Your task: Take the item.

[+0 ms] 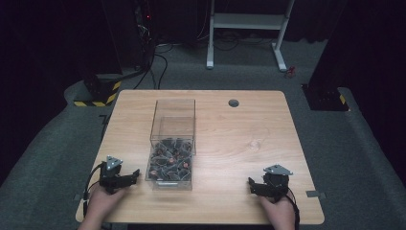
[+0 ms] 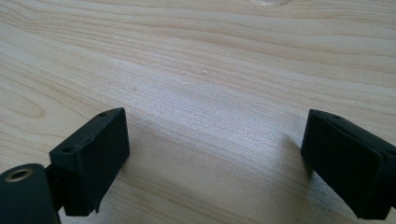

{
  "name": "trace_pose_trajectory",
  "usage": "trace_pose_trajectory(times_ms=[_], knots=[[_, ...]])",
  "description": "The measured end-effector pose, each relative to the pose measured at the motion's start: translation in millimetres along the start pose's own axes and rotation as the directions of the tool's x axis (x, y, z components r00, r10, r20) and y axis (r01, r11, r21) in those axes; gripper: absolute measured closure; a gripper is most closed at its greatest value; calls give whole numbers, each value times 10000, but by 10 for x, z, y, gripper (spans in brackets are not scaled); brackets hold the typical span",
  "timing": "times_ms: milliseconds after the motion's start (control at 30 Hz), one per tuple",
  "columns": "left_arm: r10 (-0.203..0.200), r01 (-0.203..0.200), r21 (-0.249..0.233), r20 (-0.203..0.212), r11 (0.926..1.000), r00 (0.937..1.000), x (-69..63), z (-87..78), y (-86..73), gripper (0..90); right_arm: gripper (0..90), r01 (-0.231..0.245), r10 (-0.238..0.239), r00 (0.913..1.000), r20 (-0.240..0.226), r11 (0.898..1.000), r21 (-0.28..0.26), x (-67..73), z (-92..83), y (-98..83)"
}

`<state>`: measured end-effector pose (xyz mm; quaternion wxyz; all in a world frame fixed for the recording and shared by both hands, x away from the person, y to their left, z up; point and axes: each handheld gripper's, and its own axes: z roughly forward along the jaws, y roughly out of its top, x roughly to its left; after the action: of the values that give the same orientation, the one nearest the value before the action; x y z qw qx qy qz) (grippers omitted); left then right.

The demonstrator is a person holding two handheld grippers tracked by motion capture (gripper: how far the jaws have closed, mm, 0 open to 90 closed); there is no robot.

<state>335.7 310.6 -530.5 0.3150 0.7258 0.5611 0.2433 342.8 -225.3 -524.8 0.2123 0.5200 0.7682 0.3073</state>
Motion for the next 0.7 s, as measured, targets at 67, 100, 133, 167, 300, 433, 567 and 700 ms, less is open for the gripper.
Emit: trace_pose_trajectory(times_ms=[67, 100, 133, 167, 300, 433, 567, 700], knots=[[-1, 1, 2, 3, 10000, 10000, 0, 0, 0, 117, 77, -2, 2, 10000, 2, 10000, -1, 0, 0, 0], [-1, 1, 2, 3, 10000, 10000, 0, 0, 0, 117, 77, -2, 2, 10000, 2, 10000, -1, 0, 0, 0], [-3, 3, 1, 2, 10000, 10000, 0, 0, 0, 117, 77, 0, 0, 10000, 1, 10000, -1, 0, 0, 0], [-3, 3, -1, 0, 10000, 10000, 0, 0, 0, 117, 77, -2, 2, 10000, 1, 10000, -1, 0, 0, 0], [-1, 1, 4, 2, 10000, 10000, 0, 0, 0, 117, 77, -3, 3, 10000, 0, 10000, 0, 0, 0, 0], [5, -5, 3, -4, 10000, 10000, 0, 0, 0, 117, 77, 9, -9, 10000, -16, 10000, 0, -2, 0, 0], [2, -2, 0, -5, 10000, 10000, 0, 0, 0, 117, 77, 41, -41, 10000, -33, 10000, -3, -5, 0, 0], [4, -4, 0, -7, 10000, 10000, -1, 1, 0, 117, 77, 100, -100, 9999, -41, 9999, -17, -10, 0, 0]])
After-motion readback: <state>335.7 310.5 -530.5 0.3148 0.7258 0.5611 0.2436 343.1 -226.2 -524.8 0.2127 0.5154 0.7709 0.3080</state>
